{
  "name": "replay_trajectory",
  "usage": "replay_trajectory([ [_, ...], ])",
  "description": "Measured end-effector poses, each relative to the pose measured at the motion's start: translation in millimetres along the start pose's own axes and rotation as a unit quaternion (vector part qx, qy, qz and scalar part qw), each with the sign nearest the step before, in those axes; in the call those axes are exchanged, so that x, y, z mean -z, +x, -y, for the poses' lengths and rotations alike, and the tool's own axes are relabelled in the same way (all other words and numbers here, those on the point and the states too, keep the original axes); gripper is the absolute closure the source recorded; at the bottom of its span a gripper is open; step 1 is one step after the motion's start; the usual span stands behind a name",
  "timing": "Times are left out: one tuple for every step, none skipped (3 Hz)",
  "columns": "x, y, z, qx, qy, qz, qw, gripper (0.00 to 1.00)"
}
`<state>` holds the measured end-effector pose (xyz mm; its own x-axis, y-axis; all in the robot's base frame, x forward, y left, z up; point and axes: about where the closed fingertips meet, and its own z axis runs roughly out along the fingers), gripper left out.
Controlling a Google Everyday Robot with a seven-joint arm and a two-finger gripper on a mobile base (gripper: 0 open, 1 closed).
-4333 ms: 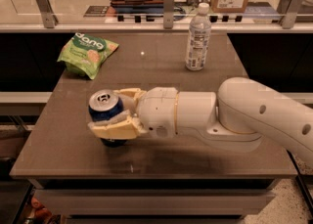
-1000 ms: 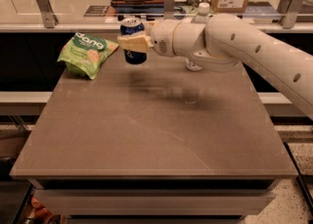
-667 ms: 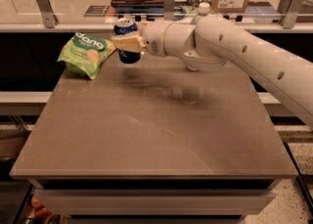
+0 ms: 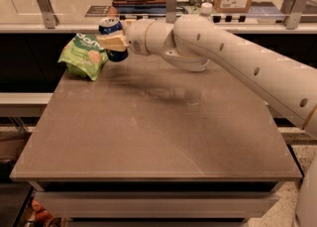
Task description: Move pepsi can near green rice chip bag
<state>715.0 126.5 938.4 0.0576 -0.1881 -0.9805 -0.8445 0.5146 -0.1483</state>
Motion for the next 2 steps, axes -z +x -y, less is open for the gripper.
replay_trajectory([
  [-10,6,-3,0.008,0.022,-0.022,0.9995,1.00],
  [-14,19,-2,0.006,0.040,-0.033,0.9986,1.00],
])
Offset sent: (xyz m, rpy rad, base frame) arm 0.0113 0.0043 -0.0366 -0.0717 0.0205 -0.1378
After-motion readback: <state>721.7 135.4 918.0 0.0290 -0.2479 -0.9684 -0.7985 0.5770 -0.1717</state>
